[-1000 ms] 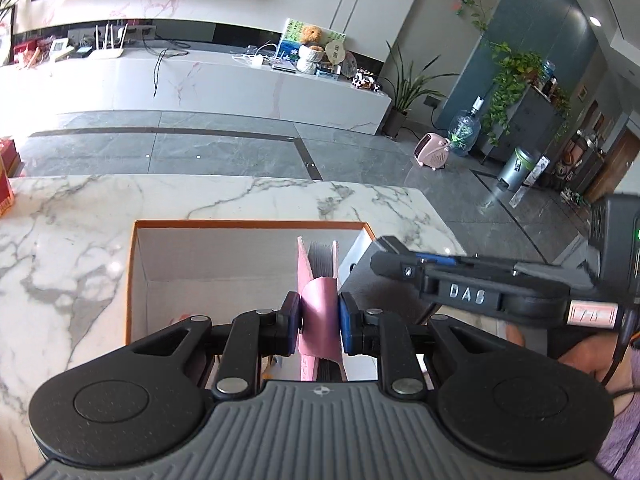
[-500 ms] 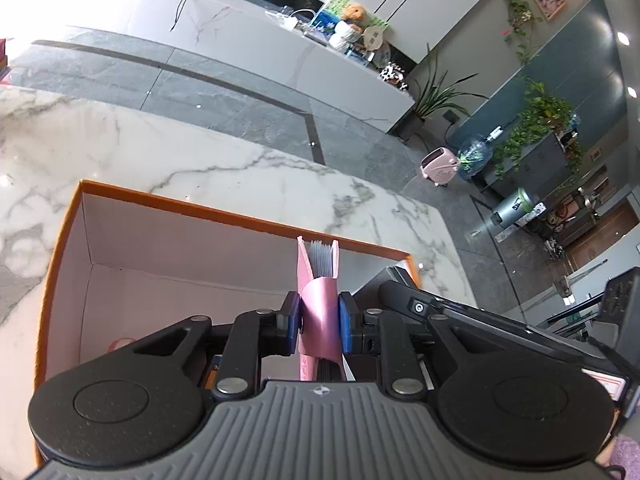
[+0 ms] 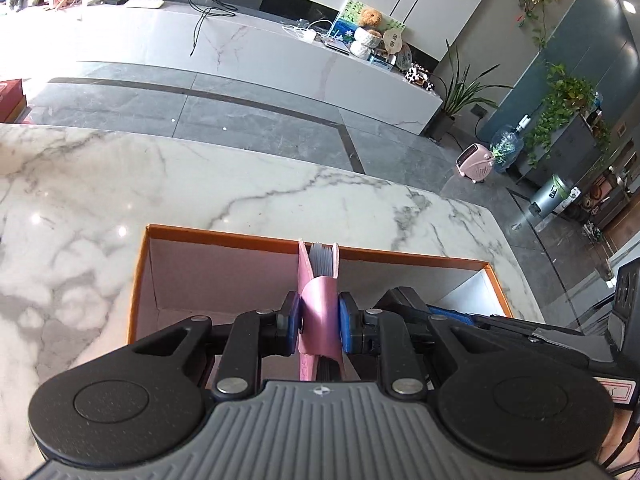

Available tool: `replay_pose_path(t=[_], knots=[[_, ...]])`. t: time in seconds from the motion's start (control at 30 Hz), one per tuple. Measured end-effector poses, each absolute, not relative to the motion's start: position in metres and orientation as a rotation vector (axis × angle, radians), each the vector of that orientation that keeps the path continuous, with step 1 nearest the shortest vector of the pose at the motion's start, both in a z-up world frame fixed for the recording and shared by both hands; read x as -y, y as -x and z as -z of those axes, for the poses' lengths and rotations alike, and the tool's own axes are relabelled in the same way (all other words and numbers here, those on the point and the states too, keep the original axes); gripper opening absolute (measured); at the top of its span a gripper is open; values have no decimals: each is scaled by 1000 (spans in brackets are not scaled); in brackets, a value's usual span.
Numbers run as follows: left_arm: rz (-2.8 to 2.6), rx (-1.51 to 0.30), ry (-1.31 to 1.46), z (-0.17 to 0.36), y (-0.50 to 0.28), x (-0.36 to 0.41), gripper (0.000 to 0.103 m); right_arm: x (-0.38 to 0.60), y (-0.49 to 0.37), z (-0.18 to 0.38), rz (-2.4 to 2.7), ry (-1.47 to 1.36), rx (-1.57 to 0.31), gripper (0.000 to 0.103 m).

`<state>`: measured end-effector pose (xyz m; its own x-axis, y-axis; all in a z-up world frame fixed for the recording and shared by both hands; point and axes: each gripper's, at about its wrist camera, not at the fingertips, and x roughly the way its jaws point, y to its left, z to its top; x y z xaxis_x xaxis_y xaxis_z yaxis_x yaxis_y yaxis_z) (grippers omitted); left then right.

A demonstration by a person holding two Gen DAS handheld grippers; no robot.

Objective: Organize objects
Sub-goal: 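Carry the pink card holder into the box and open the left gripper while the right carries the black box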

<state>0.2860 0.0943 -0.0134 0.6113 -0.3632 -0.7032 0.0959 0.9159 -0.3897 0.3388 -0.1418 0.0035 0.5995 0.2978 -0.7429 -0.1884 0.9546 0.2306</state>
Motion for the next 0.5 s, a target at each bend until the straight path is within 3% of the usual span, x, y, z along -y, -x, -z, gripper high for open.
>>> replay_pose_path(t=[0.27, 0.5], knots=[[283, -872, 252, 9, -284, -96, 23, 132, -340, 2, -302, -95, -879, 35], [414, -825, -267, -17, -279, -39, 23, 139, -342, -2, -294, -105, -886, 35]])
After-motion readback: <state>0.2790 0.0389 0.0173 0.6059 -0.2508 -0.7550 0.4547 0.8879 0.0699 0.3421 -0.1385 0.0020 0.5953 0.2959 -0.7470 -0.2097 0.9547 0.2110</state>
